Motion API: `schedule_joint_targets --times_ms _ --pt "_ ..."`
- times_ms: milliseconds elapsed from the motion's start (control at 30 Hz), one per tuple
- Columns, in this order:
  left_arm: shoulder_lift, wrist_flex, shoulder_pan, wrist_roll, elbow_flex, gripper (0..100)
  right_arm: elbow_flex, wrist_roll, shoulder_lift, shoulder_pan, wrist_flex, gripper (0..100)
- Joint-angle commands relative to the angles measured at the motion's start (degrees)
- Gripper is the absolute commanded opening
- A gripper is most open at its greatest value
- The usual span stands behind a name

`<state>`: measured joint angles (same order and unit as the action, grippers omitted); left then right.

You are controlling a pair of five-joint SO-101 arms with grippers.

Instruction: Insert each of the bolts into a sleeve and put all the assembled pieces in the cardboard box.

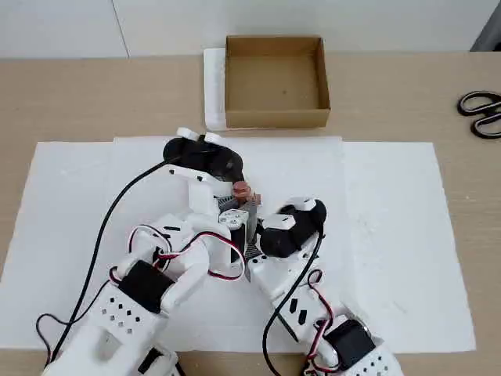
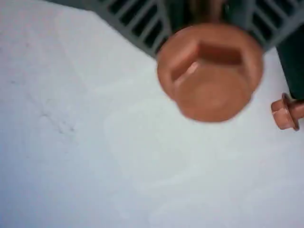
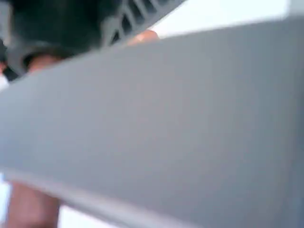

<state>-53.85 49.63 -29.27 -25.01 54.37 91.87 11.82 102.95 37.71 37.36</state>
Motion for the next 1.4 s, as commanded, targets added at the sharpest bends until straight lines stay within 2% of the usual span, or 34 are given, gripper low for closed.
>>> schedule_joint_targets --times_ms 0,500,633,733,1033,1233,1367 --pt "-0.1 1.2 0.3 -0.1 0.1 1 -2.5 0.5 1.0 -0.3 -2.1 0.4" --pt "-0.3 2.8 -1.7 1.0 2.3 1 -2.5 0.5 1.0 -0.3 -2.1 0.4" --pt "-0.5 3.1 -1.6 1.7 2.2 15 -2.5 0.5 1.0 -0.3 -2.1 0.4" --pt "-0.6 6.2 -1.7 1.5 1.2 24 -2.5 0.5 1.0 -0.3 -2.1 0.4" --pt "-0.6 13.8 -1.4 1.8 -8.4 25 -2.5 0.5 1.0 -0.3 -2.1 0.4" --pt "-0.6 15.0 6.2 2.3 -13.5 25 -2.5 0.5 1.0 -0.3 -2.1 0.4" --pt "-0.6 15.0 10.9 5.8 -13.8 25 -2.4 0.5 1.0 -0.6 -2.1 0.4"
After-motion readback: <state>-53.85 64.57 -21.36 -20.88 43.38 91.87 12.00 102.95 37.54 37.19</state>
